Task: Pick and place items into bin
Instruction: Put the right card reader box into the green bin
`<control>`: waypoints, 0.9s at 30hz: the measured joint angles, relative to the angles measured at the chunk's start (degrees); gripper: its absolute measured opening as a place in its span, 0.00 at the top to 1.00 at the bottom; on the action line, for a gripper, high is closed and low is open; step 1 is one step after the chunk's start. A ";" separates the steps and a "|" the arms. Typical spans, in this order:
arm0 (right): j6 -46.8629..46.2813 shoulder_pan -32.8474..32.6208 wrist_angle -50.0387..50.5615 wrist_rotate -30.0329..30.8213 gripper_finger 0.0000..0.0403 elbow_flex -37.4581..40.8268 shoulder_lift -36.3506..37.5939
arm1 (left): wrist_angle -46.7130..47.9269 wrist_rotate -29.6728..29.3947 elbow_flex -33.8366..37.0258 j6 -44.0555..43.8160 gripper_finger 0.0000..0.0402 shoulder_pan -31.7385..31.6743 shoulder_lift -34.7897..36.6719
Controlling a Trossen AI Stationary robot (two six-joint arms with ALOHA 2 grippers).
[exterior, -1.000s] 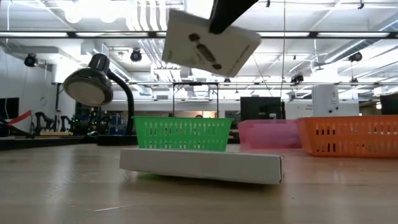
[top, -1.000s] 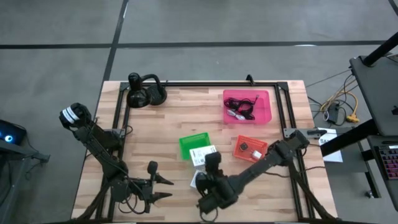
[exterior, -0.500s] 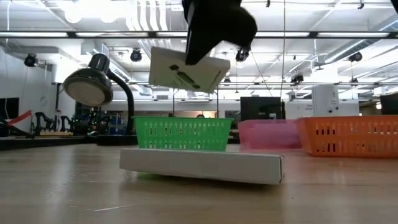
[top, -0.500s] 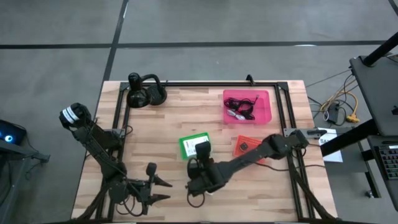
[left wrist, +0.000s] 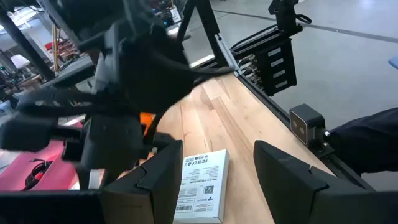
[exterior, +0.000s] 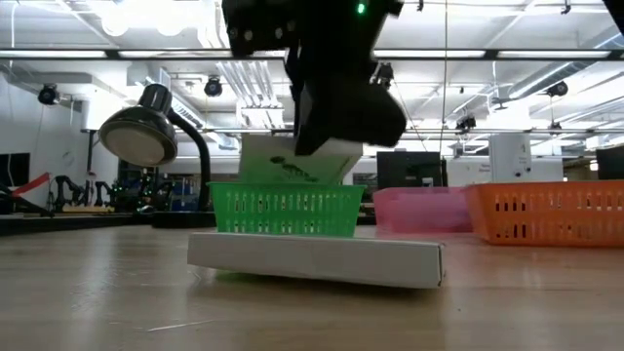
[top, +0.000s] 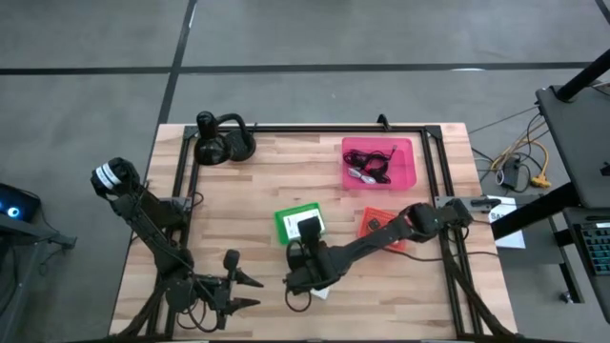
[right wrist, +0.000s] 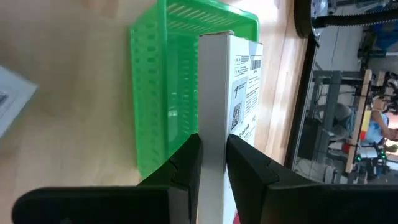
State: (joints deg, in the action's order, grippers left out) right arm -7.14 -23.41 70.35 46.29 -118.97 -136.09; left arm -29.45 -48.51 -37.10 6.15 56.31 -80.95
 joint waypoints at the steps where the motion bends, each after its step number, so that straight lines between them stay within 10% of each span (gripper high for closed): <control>1: 0.17 0.19 -0.65 0.03 0.85 0.58 0.00 | 0.00 0.00 0.00 0.00 0.55 0.00 0.00; 27: 1.94 2.14 -3.74 -4.21 0.85 1.44 0.00 | 0.00 0.00 0.00 0.03 0.55 0.00 0.00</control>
State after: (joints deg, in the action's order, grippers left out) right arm -5.20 -21.27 66.61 42.09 -117.54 -136.09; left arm -29.45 -48.51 -37.10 6.19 56.31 -80.95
